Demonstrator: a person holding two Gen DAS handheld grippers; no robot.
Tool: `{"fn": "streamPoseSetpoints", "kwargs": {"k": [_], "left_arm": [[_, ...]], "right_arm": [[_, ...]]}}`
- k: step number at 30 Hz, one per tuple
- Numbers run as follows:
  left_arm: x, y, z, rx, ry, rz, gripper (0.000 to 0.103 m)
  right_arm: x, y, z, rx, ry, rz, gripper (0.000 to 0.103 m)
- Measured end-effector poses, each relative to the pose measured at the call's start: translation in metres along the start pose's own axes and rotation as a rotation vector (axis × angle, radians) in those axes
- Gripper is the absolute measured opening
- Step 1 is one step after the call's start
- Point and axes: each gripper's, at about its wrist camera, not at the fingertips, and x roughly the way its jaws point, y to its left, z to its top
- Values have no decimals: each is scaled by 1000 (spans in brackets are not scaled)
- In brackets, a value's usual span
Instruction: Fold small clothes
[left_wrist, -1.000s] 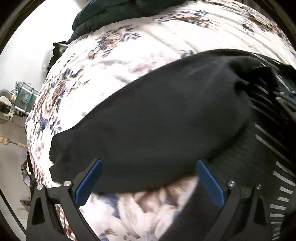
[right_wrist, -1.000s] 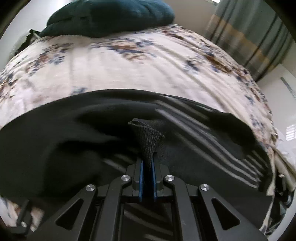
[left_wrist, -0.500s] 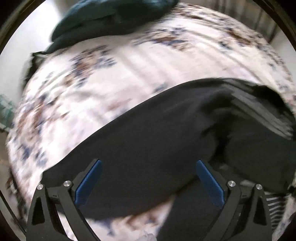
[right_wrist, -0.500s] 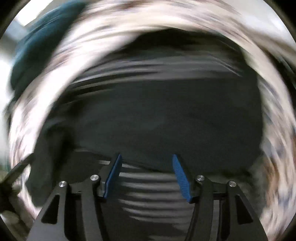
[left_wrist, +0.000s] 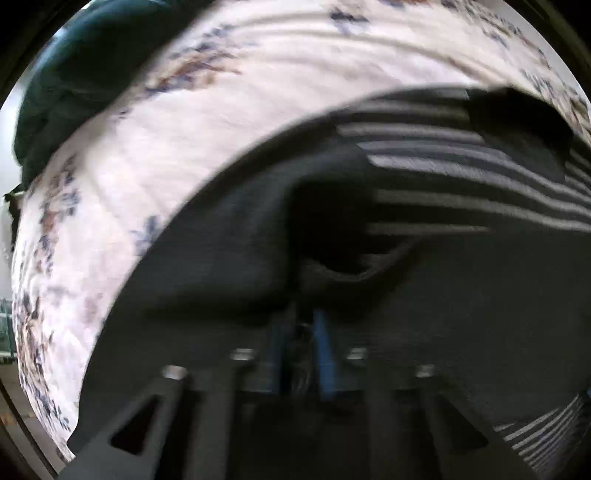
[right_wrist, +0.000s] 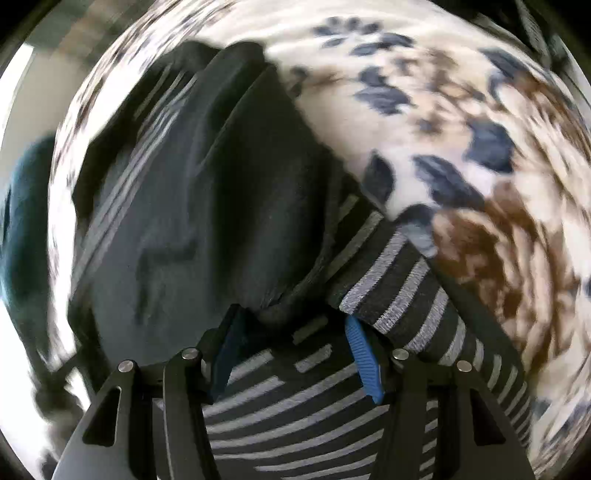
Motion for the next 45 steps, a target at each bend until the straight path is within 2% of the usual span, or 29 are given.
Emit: {"fn": "streamPoseSetpoints", "kwargs": {"k": [3, 7, 11, 13, 15, 18, 19, 20, 21, 22, 23, 24, 27, 31, 32, 34, 37, 41, 43, 44, 45], "left_arm": [[-17, 22, -7, -68, -54, -64, 6], [-30, 30, -8, -85, -90, -63, 3], [-31, 35, -5, -122, -89, -68, 3], [-25, 33, -4, -146, -58, -82, 3], [-22, 33, -3, -180, -35, -119, 5], [-40, 33, -14, -213, -63, -171, 7], [-44, 35, -16, -227, -70, -188, 15], [-50, 39, -21, -250, -78, -214, 26], [-55, 43, -27, -276, -95, -217, 34], [-60, 47, -31, -291, -106, -189, 62], [-62, 50, -34, -297, -112, -164, 90], [-63, 54, -39, -304, -118, -151, 95], [-62, 77, -52, -362, -96, -112, 95], [-73, 126, -92, -523, -68, -133, 95], [-80, 146, -115, -598, -59, -165, 95], [-90, 172, -151, -700, -38, -164, 95], [-98, 222, -223, -910, 16, -153, 95], [-74, 288, -307, -1199, 84, -152, 94], [-54, 310, -327, -1293, 107, -168, 93], [-43, 318, -334, -1333, 111, -179, 83], [-35, 325, -339, -1367, 112, -183, 79]], "right_arm": [[4, 9, 2, -155, -40, -80, 52], [10, 5, 13, -237, -133, -205, 35], [14, 3, 29, -239, -210, -294, 35], [16, -4, 39, -226, -222, -318, 37], [19, -5, 54, -214, -195, -324, 37], [14, 6, 69, -228, -142, -350, 46], [8, 11, 72, -237, -133, -349, 60], [2, 15, 73, -246, -122, -334, 75], [0, 20, 70, -252, -117, -330, 81], [-2, 26, 67, -264, -115, -333, 89], [-6, 35, 60, -284, -116, -334, 93], [-8, 43, 58, -297, -118, -338, 94], [-10, 74, 39, -342, -131, -338, 101], [-3, 115, 15, -359, -87, -279, 102], [-3, 126, 7, -368, -83, -272, 102], [1, 150, -11, -400, -68, -265, 102], [9, 173, -32, -457, -30, -283, 102], [18, 183, -48, -495, 4, -293, 102], [24, 182, -51, -488, 16, -304, 102], [27, 182, -54, -480, 21, -312, 102], [28, 182, -56, -473, 22, -317, 102]]}}
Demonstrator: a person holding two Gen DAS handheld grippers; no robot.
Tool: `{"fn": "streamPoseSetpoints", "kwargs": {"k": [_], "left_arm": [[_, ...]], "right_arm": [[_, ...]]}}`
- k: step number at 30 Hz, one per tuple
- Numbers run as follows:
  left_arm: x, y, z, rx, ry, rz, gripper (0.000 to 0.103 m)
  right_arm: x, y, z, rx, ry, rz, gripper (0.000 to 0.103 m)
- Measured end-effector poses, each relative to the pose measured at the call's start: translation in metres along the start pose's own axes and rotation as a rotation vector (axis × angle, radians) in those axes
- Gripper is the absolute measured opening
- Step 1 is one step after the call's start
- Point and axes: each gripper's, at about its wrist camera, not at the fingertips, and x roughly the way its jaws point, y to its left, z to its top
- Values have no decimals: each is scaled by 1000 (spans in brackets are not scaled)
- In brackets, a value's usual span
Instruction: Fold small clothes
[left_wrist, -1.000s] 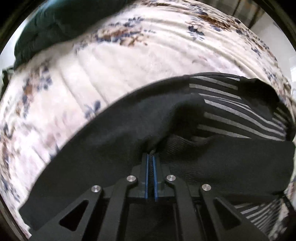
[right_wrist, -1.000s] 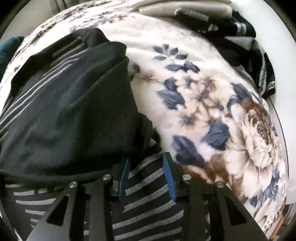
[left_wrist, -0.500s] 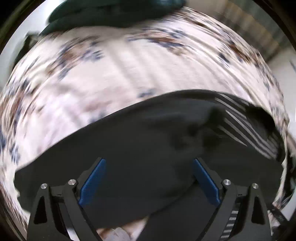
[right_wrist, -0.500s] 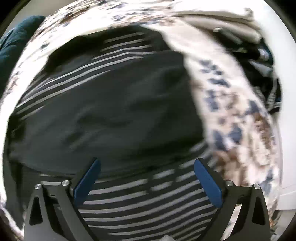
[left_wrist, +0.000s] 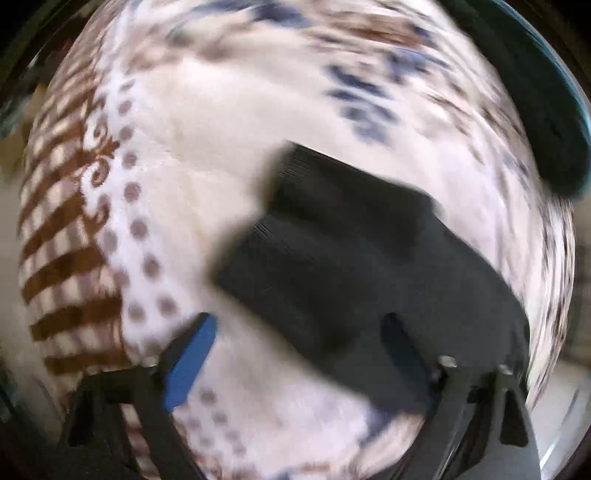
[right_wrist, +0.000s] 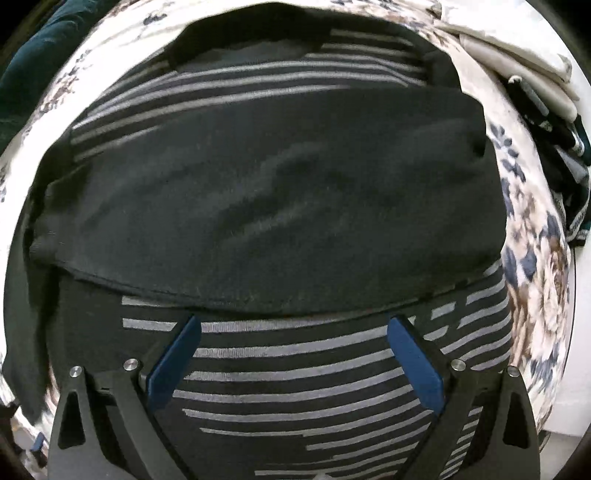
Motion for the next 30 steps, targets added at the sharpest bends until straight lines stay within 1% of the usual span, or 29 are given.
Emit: {"fn": "streamPoseSetpoints", "kwargs": {"k": [1, 2, 3, 4, 5, 7, 8, 10, 13, 15, 16, 17, 19, 21, 24, 27, 29, 30], "left_arm": [[5, 4, 7, -23, 0, -14, 76], [7, 5, 12, -30, -16, -14, 65], [3, 2, 14, -20, -48, -8, 55], [-4, -1, 15, 8, -82, -11, 21], [-10, -5, 16, 33, -107, -36, 8], [-29, -9, 16, 61, -171, -88, 8], [-44, -10, 17, 82, -222, -109, 8], [-59, -7, 21, 95, -267, -150, 8], [-64, 0, 36, 77, -290, -171, 8], [-56, 3, 47, 61, -287, -181, 8], [-50, 0, 51, 60, -281, -183, 8], [-42, -13, 54, 60, -273, -175, 8], [-39, -28, 52, 67, -275, -179, 8], [-49, -48, 50, 127, -308, -166, 8], [-73, -88, 32, 267, -371, -134, 8], [-92, -144, -2, 463, -423, -107, 8], [-99, -189, -34, 600, -430, -129, 8], [-99, -218, -57, 672, -424, -141, 8]], "right_arm": [[1, 1, -2, 6, 1, -7, 102], [2, 3, -4, 10, 3, -17, 102], [4, 5, -6, 12, 8, -26, 102], [6, 6, -8, 16, 13, -34, 102], [7, 8, -10, 19, 18, -38, 102], [9, 12, -14, 18, 27, -41, 102], [9, 15, -15, 17, 30, -42, 102], [8, 18, -18, 12, 28, -42, 102], [6, 21, -20, 14, 24, -37, 102], [3, 25, -21, 14, 21, -34, 102], [2, 27, -21, 13, 19, -34, 102], [0, 28, -21, 13, 16, -33, 102], [-4, 28, -20, 18, 5, -38, 102], [-10, 27, -16, 24, -12, -55, 102], [-20, 22, -9, 40, -46, -84, 102], [-22, 14, 0, 61, -32, -46, 102], [-25, 7, 5, 84, -32, -29, 102], [-27, 2, 6, 92, -35, -21, 102]]}}
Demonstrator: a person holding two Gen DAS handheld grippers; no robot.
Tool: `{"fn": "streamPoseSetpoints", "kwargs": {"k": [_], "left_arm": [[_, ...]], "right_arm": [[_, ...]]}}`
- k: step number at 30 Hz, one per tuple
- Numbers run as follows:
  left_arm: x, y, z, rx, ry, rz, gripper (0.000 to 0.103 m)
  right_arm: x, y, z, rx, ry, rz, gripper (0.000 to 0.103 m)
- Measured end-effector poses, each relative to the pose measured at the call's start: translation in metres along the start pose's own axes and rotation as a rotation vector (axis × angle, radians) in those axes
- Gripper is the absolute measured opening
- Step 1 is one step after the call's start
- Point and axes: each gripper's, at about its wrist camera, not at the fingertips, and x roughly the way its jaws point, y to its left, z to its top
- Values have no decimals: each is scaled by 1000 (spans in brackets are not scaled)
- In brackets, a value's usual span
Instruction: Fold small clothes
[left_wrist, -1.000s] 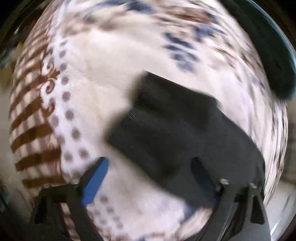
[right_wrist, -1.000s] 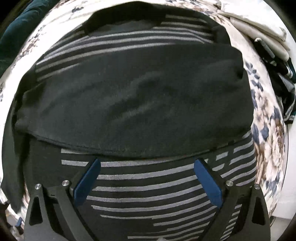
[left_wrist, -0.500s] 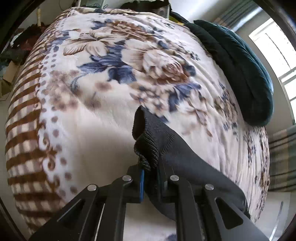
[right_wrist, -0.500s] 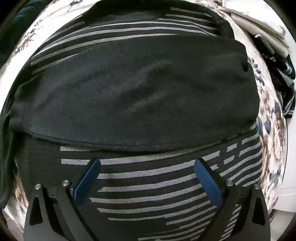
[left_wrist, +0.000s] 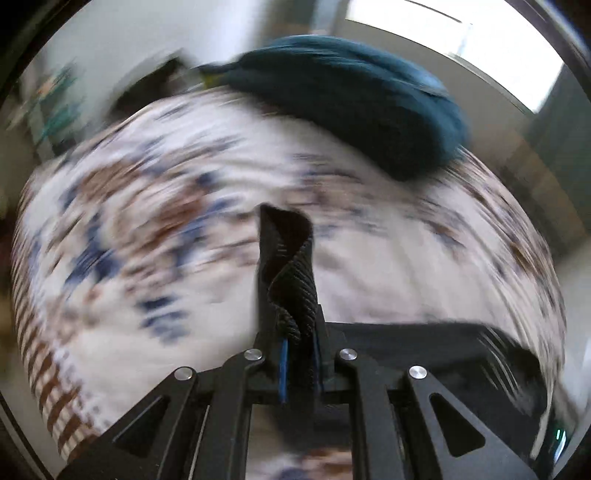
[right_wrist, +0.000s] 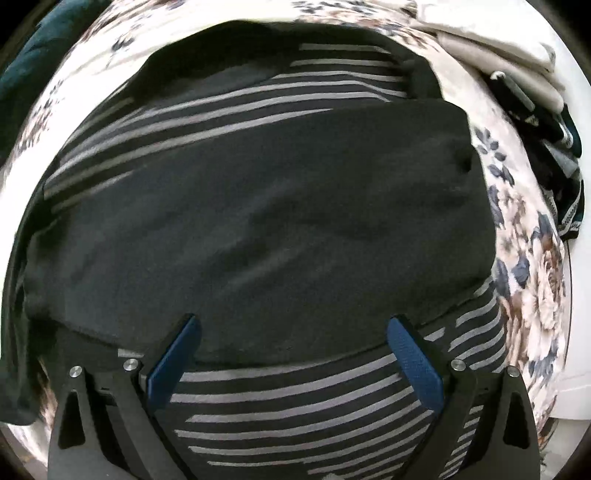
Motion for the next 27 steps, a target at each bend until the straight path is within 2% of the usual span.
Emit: {"fn": "streamPoseSetpoints", "kwargs": {"k": [1, 2, 4, 6, 8, 11, 14, 16, 18, 19, 20, 21, 22, 23, 25, 27], "left_arm": [[1, -25, 0, 37, 7, -34, 8], [3, -70, -4, 96, 24, -101, 8], [11, -133, -15, 172, 63, -189, 8], [21, -211, -36, 262, 119, -293, 8], [22, -279, -72, 339, 174, -394, 8], [23, -360, -120, 402, 247, -507, 8], [26, -415, -156, 433, 323, -575, 10], [25, -434, -171, 440, 364, -582, 12], [31, -443, -179, 439, 413, -541, 21], [32, -444, -180, 438, 419, -518, 31], [34, -439, -175, 434, 416, -497, 49], [35, -431, -171, 431, 411, -472, 60], [36, -424, -166, 429, 401, -450, 79], [35, -411, -156, 419, 378, -428, 85], [34, -380, -137, 390, 313, -378, 85], [26, -340, -112, 375, 207, -292, 85]], "right_arm": [[-1, -3, 5, 7, 0, 7, 102], [-2, -11, 6, 15, 2, 13, 102], [-5, -31, 5, 37, 9, 21, 102], [-8, -51, 5, 56, 15, 23, 102], [-12, -71, 5, 71, 16, 20, 102], [-23, -107, 6, 103, 9, 9, 102], [-34, -142, 10, 129, 6, -9, 102], [-40, -167, 8, 155, 18, 9, 102], [-39, -195, 12, 169, 24, 30, 102], [-41, -206, 17, 175, 21, 49, 102], [-42, -216, 22, 178, 14, 69, 102], [-47, -221, 22, 183, 6, 92, 102], [-51, -226, 25, 184, 0, 113, 102], [-55, -227, 28, 185, -7, 140, 102], [-63, -221, 31, 188, -27, 221, 102], [-62, -211, 37, 177, -39, 308, 102]]}}
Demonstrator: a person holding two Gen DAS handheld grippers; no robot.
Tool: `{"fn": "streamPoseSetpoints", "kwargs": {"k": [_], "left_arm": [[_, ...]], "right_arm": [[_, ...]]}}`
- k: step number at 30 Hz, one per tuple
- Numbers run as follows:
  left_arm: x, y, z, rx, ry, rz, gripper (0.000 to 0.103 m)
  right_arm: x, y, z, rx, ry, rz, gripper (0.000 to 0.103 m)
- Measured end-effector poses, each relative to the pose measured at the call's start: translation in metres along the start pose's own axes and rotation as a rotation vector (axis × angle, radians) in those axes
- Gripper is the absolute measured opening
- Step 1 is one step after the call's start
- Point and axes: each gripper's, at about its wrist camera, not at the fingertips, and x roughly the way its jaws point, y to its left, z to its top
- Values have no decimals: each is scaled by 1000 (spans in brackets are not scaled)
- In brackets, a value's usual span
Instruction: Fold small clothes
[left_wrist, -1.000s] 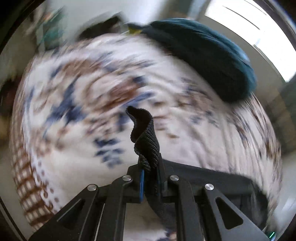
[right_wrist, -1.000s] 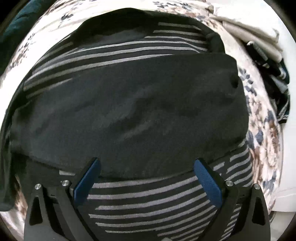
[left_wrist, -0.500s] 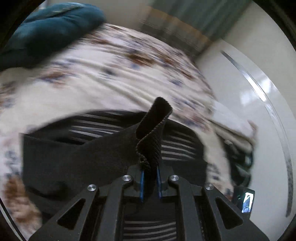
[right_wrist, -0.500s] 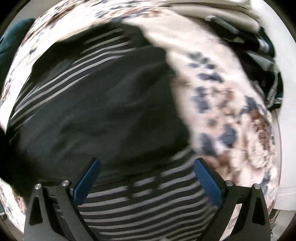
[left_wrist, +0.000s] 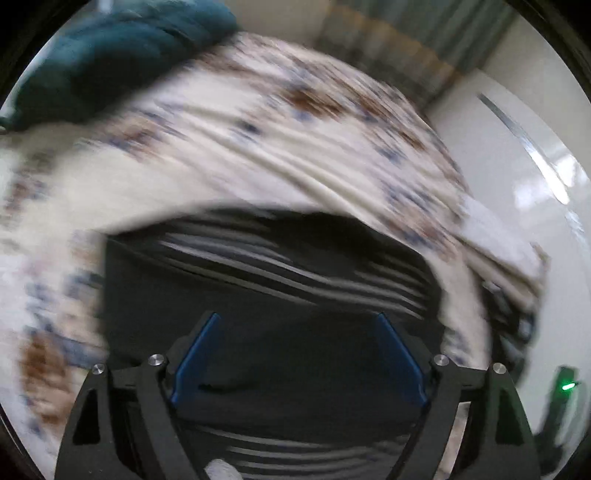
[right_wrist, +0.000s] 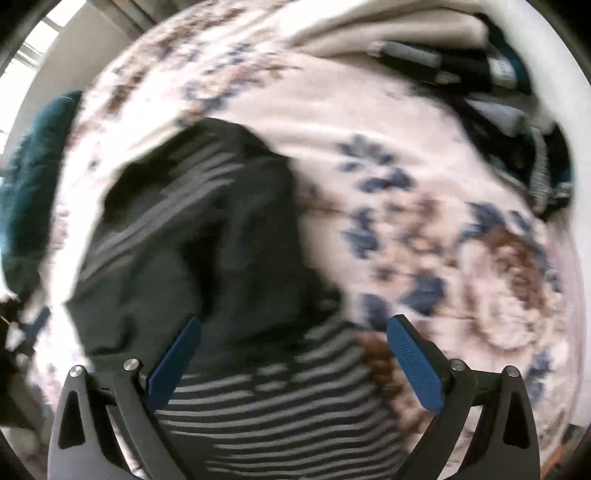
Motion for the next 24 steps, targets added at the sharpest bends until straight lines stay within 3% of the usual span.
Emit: {"fn": "streamPoseSetpoints", "kwargs": {"k": [2, 4, 7, 9, 11, 12, 16, 18, 21, 24], "left_arm": [[-25, 46, 2, -1, -86, 148, 85], [-38, 82, 2, 5, -96, 268, 85], [-45, 122, -7, -7, -69, 367, 85], [-42, 149, -15, -39, -32, 408, 85], [-39, 162, -23, -55, -10, 437, 85], [-36, 168, -28, -66, 3, 452, 85], [-24, 183, -39, -145, 47, 444, 85], [-16, 185, -41, -179, 66, 423, 85], [-2, 185, -43, -206, 96, 397, 85], [11, 182, -41, -221, 117, 364, 85]], "right_arm": [[7, 19, -1, -16, 15, 48, 102], [23, 40, 2, -20, 28, 92, 101], [56, 68, 8, -32, 56, 89, 93], [82, 84, 11, -38, 89, 80, 72], [110, 95, 13, -71, 118, 25, 16], [117, 102, 13, -95, 114, -23, 4], [78, 117, 4, -135, -65, -105, 4], [54, 113, -4, -138, -114, -125, 4], [38, 90, -16, -112, -135, -209, 4], [48, 67, -17, -91, -71, -261, 4]]}}
